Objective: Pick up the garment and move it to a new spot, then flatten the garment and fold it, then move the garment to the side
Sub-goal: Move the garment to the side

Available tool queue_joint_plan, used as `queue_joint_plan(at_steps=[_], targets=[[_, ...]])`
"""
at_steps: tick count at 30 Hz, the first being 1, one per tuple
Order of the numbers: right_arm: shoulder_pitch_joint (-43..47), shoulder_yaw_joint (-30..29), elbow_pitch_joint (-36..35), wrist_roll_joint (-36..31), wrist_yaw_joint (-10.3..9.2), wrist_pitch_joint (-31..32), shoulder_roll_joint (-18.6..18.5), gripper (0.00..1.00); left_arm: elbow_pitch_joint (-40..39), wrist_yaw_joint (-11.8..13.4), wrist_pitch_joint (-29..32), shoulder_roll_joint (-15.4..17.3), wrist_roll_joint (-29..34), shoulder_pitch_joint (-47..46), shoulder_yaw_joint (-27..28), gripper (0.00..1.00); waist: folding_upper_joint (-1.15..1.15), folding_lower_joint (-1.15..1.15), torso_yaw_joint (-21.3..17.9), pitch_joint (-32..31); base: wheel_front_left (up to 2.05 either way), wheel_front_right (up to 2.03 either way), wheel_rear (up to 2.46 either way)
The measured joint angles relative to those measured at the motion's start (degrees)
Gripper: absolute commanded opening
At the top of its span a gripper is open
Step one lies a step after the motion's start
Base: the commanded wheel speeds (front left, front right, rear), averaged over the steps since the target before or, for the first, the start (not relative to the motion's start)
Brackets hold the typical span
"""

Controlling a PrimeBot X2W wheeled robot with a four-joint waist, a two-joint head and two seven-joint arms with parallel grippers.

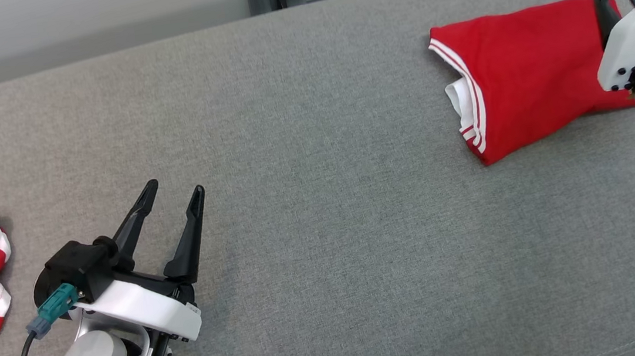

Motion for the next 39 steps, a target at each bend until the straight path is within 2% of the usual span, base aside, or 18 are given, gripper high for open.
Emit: queue_joint_plan(at_steps=[7,11,14,17,21,25,33,39], targets=[[6.1,2.1,-2.9,0.1,0.0,-6.5,0.0,1.0,0.2,1.0,-0.1,-1.4,0.4,2.5,1.0,1.0,0.0,0.0,0.5,-4.7,0.0,0.0,0.0],[10.5,3.6,-7.7,2.6,0.0,-8.6,0.3,1.0,-0.2,1.6,-0.1,-1.5,0.6,4.2,2.4,1.0,0.0,0.0,1.3,-7.3,0.0,0.0,0.0],[14.9,5.4,-13.1,5.7,0.0,-9.1,0.8,1.0,-0.5,2.0,-0.2,-1.4,0.7,5.6,3.4,1.0,0.0,0.0,1.9,-8.9,0.0,0.0,0.0],[19.4,6.0,-19.1,8.4,0.0,-9.3,-0.9,1.0,-1.0,2.2,-0.2,-1.5,0.7,6.6,4.0,1.0,0.0,0.0,2.7,-10.3,0.0,0.0,0.0],[26.9,5.0,-27.7,10.0,0.0,-9.6,-3.3,1.0,-1.3,2.4,-0.2,-2.0,0.9,8.4,4.3,1.0,0.0,0.0,4.0,-12.1,0.0,0.0,0.0],[35.0,2.7,-36.5,11.1,0.0,-9.7,-3.5,1.0,-1.6,2.7,-0.2,-2.2,1.1,9.8,4.6,1.0,0.0,0.0,5.9,-13.5,0.0,0.0,0.0],[50.0,-2.4,-51.5,9.3,0.0,-9.1,0.0,1.0,-2.4,3.0,-0.2,-4.0,1.2,11.4,5.9,1.0,0.0,0.0,10.2,-15.0,0.0,0.0,0.0],[57.9,-4.8,-59.1,5.8,0.0,-8.9,3.6,1.0,-2.4,2.3,-0.2,-5.3,2.6,13.1,7.6,1.0,0.0,0.0,12.0,-15.9,0.0,0.0,0.0]])
